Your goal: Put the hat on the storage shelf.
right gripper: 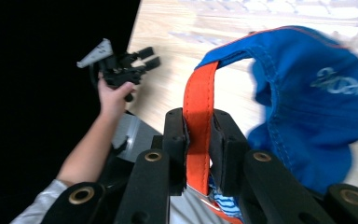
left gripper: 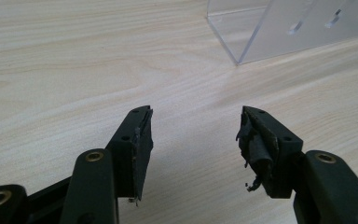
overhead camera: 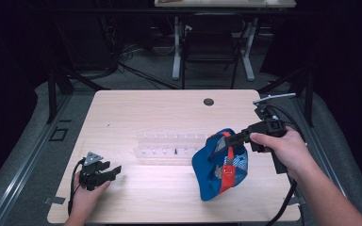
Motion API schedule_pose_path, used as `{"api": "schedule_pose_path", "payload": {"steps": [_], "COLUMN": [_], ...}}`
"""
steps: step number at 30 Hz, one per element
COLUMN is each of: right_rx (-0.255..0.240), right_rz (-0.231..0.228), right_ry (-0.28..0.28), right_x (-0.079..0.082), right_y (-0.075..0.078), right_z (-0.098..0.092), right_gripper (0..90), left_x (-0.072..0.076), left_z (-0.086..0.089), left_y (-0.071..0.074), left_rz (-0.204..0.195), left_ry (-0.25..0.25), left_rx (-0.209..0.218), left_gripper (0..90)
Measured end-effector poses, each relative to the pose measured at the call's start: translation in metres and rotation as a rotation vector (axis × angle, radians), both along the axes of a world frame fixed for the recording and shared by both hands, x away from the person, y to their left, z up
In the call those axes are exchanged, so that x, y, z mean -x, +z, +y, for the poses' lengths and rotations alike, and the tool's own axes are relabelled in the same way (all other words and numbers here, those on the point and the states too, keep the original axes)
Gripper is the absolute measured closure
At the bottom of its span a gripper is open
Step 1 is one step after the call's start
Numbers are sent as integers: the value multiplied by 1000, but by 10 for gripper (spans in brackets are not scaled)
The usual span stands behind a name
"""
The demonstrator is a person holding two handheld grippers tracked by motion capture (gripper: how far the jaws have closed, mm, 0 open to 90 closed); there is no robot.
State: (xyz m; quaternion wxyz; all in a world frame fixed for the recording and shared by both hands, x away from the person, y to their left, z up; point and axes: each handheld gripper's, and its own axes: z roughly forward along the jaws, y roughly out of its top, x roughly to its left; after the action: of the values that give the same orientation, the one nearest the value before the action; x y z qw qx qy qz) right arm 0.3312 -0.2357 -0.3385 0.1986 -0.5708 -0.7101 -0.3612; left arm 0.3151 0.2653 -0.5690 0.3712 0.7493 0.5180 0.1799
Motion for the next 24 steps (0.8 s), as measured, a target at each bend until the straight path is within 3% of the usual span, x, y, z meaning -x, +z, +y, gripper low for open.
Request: {"api": "schedule_pose_path", "payload": {"steps": [4, 11, 24], "right_rx": [-61, -107, -237], "right_rz": [15, 6, -67], "right_ry": [-5, -26, -14], "right_x": [0, -1, -15], "right_y": [3, 13, 34], "right_z": [0, -4, 9], "right_gripper": [779, 779, 779], "left_x": [0, 0, -1], "left_z": [0, 0, 0], "left_y": [0, 0, 0], "left_rz": [0, 1, 0], "left_ry": [3, -2, -5], "left_rx": [2, 1, 2], "left_gripper": [443, 443, 440]}}
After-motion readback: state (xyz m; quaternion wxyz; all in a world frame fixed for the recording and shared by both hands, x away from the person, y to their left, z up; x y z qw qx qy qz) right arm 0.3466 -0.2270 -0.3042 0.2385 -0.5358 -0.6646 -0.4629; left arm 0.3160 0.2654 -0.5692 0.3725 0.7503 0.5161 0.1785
